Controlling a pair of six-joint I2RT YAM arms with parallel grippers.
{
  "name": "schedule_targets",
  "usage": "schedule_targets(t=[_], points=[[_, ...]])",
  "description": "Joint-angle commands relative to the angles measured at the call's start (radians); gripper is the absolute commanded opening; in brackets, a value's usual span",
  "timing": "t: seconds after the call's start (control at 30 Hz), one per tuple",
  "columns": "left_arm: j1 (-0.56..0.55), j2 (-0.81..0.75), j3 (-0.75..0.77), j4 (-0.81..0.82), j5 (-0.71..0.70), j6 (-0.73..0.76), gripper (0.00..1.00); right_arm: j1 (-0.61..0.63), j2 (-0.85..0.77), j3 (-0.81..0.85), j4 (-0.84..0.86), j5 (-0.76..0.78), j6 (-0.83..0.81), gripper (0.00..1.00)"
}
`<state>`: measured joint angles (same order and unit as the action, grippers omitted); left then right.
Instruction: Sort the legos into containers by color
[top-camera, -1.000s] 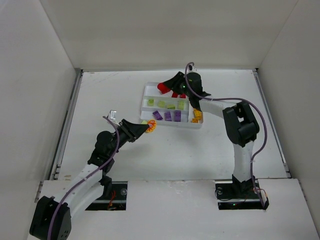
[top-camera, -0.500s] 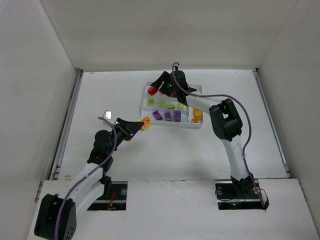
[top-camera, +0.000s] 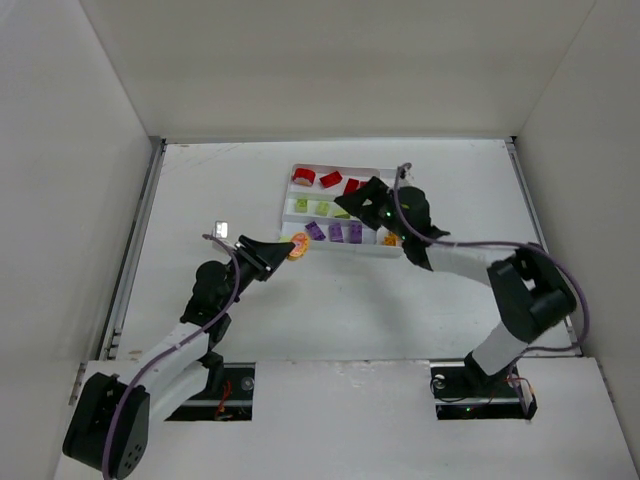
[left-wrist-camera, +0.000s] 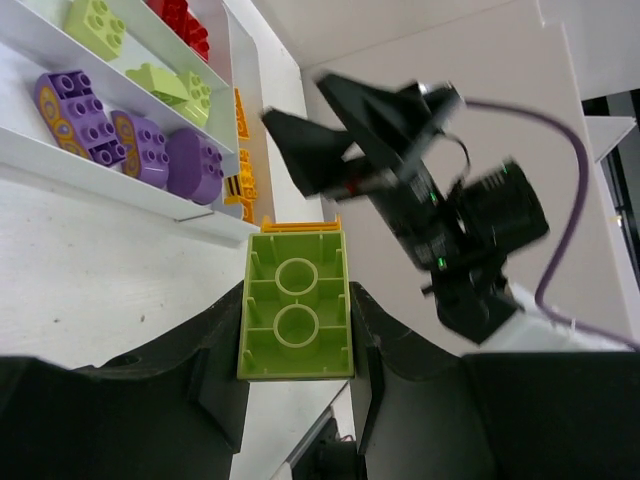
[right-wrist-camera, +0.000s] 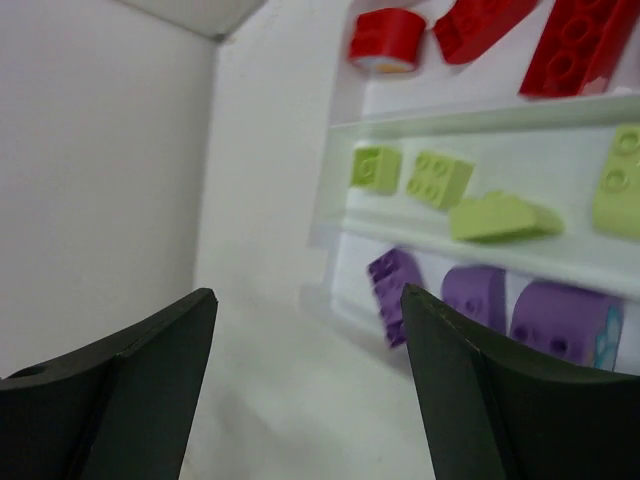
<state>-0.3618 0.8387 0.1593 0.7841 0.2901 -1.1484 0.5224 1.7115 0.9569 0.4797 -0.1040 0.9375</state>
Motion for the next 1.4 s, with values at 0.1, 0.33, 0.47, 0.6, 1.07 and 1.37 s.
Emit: schedule_targets(t=[0.1,0.33,0.47,0.6,1.07,1.37], points=[[-0.077,0.071,0.039,0.181,-0.075,-0.054,0.20,0.030,-0.194,-0.380,0.560,-0.143,0.203,0.86],[-0.188,0.115,0.074,0.247,-0.147,-0.073,0.20,0.139,-0.107,-0.455,0.910,-0.171,0.352,0.92],[-0.223,0.117,0.077,0.247,-0.170,-0.070,0.20,0.161,-0.087,-0.463,0.996,-0.174,0.373,0.92],[-0.229,0.123,0.075,0.248,-0.177,-0.074,0.20,0.173,-0.089,-0.471,0.998,-0.160,0.369,0.87],[-0.268,0.154,0.080,0.274,-0.190,-0.065,0.20,0.193,-0.067,-0.432,1.005,-0.154,0.377,0.55],[-0.276,0.145,0.082,0.276,-0.190,-0.062,0.36,0.189,-0.073,-0.446,1.014,-0.143,0.386,0.43]])
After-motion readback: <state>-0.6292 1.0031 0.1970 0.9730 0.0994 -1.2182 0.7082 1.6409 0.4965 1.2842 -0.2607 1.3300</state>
